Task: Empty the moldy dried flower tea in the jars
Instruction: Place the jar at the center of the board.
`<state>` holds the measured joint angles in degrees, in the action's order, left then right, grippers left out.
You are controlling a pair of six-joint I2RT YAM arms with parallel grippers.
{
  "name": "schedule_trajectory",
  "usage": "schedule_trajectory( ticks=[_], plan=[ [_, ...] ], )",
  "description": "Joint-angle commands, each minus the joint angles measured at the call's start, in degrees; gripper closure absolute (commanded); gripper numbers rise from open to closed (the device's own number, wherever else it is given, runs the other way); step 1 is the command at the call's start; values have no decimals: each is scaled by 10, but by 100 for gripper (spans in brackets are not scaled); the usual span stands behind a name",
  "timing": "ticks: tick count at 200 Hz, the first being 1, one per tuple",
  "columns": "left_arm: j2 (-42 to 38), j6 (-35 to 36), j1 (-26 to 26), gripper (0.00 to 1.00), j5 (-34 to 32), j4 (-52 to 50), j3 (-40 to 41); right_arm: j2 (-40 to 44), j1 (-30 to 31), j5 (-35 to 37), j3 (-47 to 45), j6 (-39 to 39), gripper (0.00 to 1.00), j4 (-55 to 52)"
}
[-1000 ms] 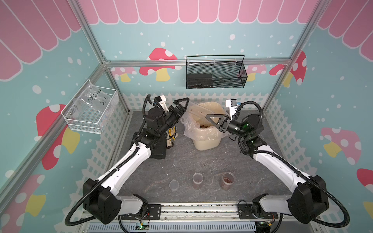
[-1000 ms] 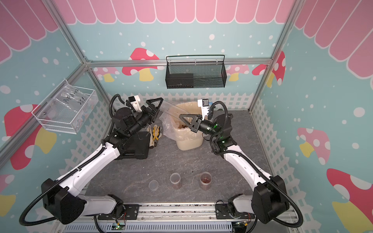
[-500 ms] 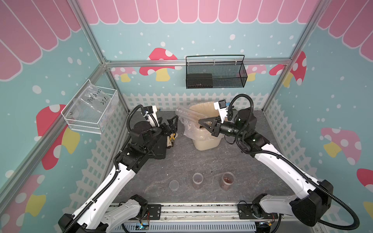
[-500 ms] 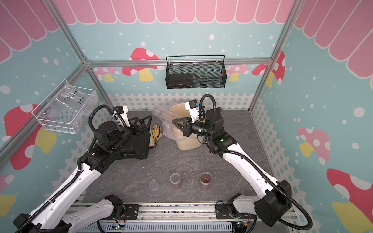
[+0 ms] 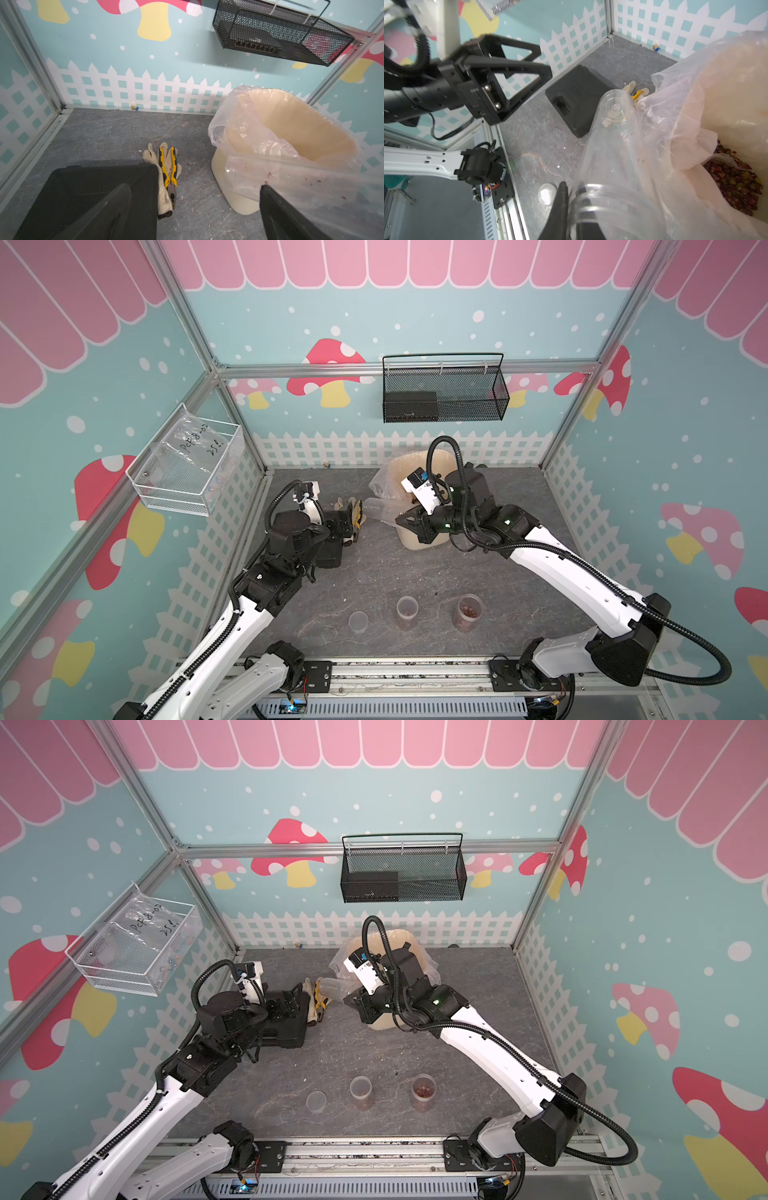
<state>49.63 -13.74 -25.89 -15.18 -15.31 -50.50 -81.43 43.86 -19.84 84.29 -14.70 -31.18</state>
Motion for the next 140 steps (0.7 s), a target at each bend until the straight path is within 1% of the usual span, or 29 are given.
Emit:
schedule_trajectory(
  ticks=[1, 22, 39, 42, 53, 59, 99, 120, 140],
  plan=[
    [-12, 12, 5, 1, -58, -6, 14, -26, 22, 30, 36, 58, 100, -79],
    [-12, -3, 11, 1, -64, -7, 16, -60, 40, 34, 69, 74, 100, -121],
    [-13, -29, 22, 1, -48, -13, 13, -83, 52, 49, 90, 85, 99, -148],
    [-14, -33, 36, 1, -45, -13, 13, -87, 55, 52, 93, 86, 99, -151],
    [-13, -50, 56, 1, -35, -19, 10, -98, 61, 55, 102, 90, 98, -162],
    [-12, -58, 67, 1, -11, -22, 9, -104, 64, 55, 106, 92, 98, -166],
    [4, -93, 141, 1, 69, -35, 4, -143, 89, 51, 127, 106, 98, -190],
    [18, -96, 170, 1, 96, -47, 0, -164, 103, 54, 135, 115, 97, -207],
    [26, -94, 187, 1, 117, -54, -1, -189, 116, 52, 149, 125, 97, -229]
  ],
)
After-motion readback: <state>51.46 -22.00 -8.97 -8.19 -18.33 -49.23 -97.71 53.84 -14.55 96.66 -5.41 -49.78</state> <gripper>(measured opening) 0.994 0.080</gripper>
